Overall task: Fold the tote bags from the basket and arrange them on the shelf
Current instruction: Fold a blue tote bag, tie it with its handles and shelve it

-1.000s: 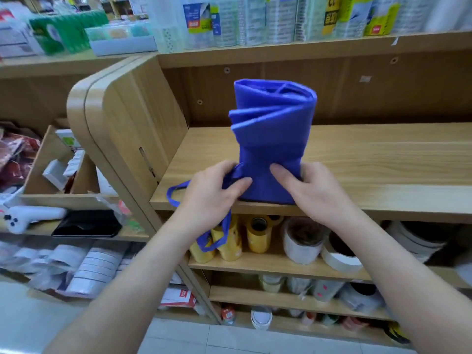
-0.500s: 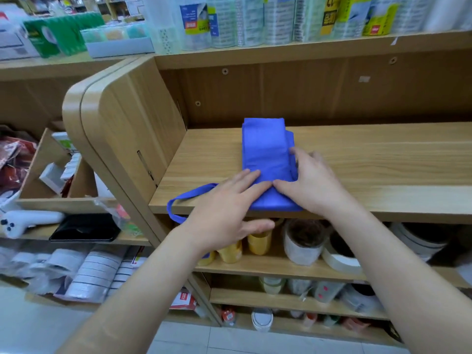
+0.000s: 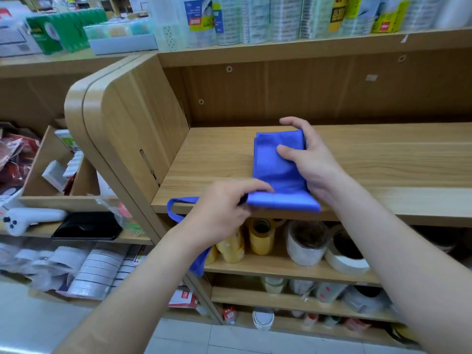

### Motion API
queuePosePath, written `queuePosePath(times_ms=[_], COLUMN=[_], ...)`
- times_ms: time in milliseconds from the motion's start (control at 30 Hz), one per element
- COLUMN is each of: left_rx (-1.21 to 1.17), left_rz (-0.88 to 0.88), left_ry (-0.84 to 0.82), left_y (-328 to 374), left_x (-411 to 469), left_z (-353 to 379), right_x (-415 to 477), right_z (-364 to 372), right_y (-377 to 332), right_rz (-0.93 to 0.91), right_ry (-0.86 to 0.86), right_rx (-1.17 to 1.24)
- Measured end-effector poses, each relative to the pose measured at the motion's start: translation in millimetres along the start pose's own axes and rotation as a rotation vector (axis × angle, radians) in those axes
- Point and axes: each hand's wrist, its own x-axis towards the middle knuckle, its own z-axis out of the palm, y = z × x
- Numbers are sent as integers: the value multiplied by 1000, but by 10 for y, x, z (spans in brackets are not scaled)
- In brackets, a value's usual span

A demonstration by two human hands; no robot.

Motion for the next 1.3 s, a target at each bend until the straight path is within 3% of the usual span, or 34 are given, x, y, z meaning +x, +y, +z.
queuePosePath(times_ms=[100,200,300,367,500,633,767,867,967,1067,1300], left_rx=[-108,4,22,-12,2,-93,-26,-6,51,117,226], left_rz=[-130,-212,-288,-307,-256,-123,33,71,112,135,-39], left_ry=[165,295,270,198,82,61,166,228,235,220,32], left_y=[45,80,142,180,195,211,227,219,236,268,326], left_x=[151,289,366,394,391,397,384,386,381,379,331], left_z=[4,25,24,31,23,38,92,84,87,113,-101], right_x=[-51,-89,-144,-170,-221,-232,-271,-302,-335,-358,-369], right_z=[-31,-84,-94,-27,81,69,42,-50,-231,-362,-525], right_y=[-124,-180,-165,-114,-35,-41,-76,-187,-375,-538,-633], right_rz=[109,166,130,36,-154,-265,-309,-339,-326,-231,-293], right_ry=[-44,-105,-140,-19,232,263,299,162,-211,-442,-399], right_rx=[40,163,150,27,-8,-43,-97,-360,-807,-1038,-1219])
